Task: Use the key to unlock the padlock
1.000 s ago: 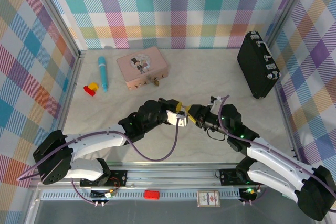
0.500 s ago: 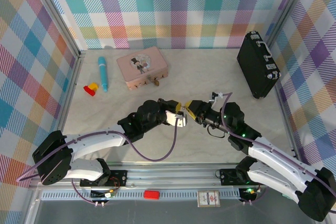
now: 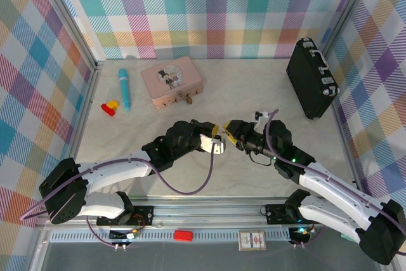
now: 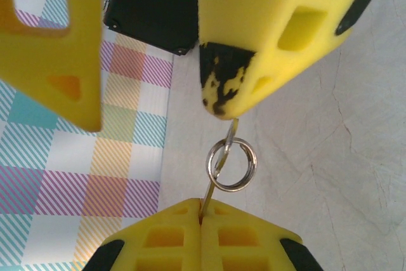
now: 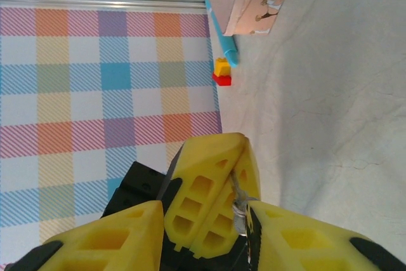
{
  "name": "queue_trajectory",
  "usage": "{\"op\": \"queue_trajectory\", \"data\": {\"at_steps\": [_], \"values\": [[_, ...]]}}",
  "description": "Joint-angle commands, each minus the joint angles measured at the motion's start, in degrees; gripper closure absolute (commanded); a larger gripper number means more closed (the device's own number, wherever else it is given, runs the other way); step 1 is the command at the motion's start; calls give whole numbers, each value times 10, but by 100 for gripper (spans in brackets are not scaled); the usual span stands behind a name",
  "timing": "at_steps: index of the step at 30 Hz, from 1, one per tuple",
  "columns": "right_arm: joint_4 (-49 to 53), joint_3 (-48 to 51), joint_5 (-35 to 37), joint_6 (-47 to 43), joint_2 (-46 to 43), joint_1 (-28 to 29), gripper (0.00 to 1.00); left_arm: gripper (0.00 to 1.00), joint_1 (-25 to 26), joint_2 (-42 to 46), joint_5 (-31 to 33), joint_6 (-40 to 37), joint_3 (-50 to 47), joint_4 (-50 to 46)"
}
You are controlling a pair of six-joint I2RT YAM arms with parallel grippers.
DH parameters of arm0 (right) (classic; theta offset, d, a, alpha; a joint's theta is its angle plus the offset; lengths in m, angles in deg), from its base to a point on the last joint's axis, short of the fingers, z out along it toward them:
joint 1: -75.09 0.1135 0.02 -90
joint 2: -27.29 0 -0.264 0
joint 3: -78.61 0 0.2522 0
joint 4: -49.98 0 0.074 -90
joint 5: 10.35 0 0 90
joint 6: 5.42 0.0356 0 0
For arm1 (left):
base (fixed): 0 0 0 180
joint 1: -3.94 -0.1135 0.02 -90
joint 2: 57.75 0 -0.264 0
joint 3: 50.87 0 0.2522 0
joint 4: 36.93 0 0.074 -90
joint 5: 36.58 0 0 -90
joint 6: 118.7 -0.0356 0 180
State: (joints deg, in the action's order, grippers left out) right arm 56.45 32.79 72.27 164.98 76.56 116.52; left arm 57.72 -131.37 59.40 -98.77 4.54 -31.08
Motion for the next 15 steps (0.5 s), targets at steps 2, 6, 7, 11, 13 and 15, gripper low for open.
{"op": "queue_trajectory", "data": {"at_steps": [2, 6, 7, 11, 13, 15], "values": [[43, -17, 8, 3, 3, 6, 61, 100, -2, 18, -15, 5, 1, 6], [25, -16, 5, 5, 15, 8, 60, 100, -3, 18, -18, 5, 2, 5], [17, -15, 4, 3, 17, 8, 59, 100, -3, 18, -18, 5, 2, 4], [-19, -17, -7, 4, 29, 9, 60, 100, -3, 18, -19, 6, 0, 2], [-23, -17, -7, 3, 33, 9, 62, 100, -3, 16, -18, 5, 0, 2], [-28, -12, -5, 7, 34, 9, 68, 100, -3, 16, -19, 5, 0, 2]]}}
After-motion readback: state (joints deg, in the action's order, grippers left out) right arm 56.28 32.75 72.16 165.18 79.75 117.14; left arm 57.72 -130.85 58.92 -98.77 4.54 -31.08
